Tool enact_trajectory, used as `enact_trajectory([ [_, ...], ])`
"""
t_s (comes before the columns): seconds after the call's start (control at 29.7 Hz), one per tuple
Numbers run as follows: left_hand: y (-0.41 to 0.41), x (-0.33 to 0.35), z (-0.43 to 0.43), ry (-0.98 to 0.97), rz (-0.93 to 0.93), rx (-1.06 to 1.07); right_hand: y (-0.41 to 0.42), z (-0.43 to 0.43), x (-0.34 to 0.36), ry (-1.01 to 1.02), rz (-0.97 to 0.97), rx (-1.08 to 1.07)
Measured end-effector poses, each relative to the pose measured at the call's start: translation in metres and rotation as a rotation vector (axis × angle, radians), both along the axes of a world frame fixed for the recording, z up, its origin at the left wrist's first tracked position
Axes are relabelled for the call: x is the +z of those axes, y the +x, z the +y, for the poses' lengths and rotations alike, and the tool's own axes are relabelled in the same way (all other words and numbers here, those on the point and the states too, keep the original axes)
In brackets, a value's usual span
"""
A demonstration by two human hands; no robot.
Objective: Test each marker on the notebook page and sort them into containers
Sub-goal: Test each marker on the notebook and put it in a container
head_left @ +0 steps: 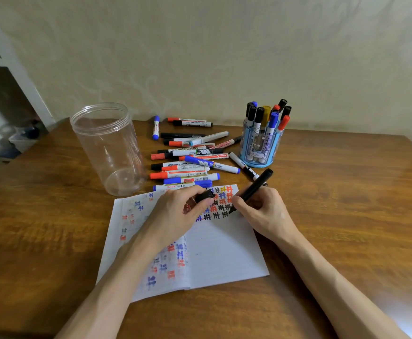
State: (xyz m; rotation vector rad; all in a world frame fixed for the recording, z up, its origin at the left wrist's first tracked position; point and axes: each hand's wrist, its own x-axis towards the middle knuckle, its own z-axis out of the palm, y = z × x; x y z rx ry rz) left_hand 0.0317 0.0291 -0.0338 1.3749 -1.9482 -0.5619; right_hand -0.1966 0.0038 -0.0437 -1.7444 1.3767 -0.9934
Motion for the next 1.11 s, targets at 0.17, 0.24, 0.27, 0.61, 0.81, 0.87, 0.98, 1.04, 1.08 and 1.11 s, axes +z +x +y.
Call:
enact_trajectory([
  [0.17,0.0008,-0.0006,-0.0004,-0.014,0.008,0.002,0.0000,-0.0001,-0.0003,-0.039,0.062,-0.021],
  [0.24,0.0005,-0.0007,-0.0002,-0.034,0.007,0.004,-0.0010,-0.0010,-0.0006,-0.040,0.050,-0.032],
  [0.27,0.0004,-0.0008,0.0000,-0.047,0.004,0.005,-0.0011,-0.0013,-0.0007,-0.035,0.036,-0.037],
  [0.61,0.0009,-0.0034,-0.0018,-0.084,-0.033,-0.001,0.0011,-0.0003,0.0003,-0.009,0.047,0.014],
  [0.81,0.0017,-0.0053,-0.0030,-0.093,-0.040,-0.004,0.0011,0.0003,0.0022,0.004,0.015,0.013],
  [0.87,0.0017,-0.0050,-0.0029,-0.088,-0.035,-0.006,0.0007,0.0000,0.0015,-0.016,0.006,-0.008],
  [0.98,0.0011,-0.0038,-0.0020,-0.083,-0.027,-0.005,0.0006,0.0002,0.0008,-0.028,0.024,-0.006],
  [1.04,0.0005,-0.0026,-0.0013,-0.080,-0.021,-0.002,0.0010,0.0005,0.0011,-0.016,0.039,0.019],
  [1.08,0.0005,-0.0022,-0.0011,-0.080,-0.018,0.001,0.0012,0.0006,0.0015,-0.007,0.045,0.034],
  [1.11,0.0005,-0.0023,-0.0011,-0.081,-0.017,0.003,0.0011,0.0005,0.0019,-0.001,0.052,0.045],
])
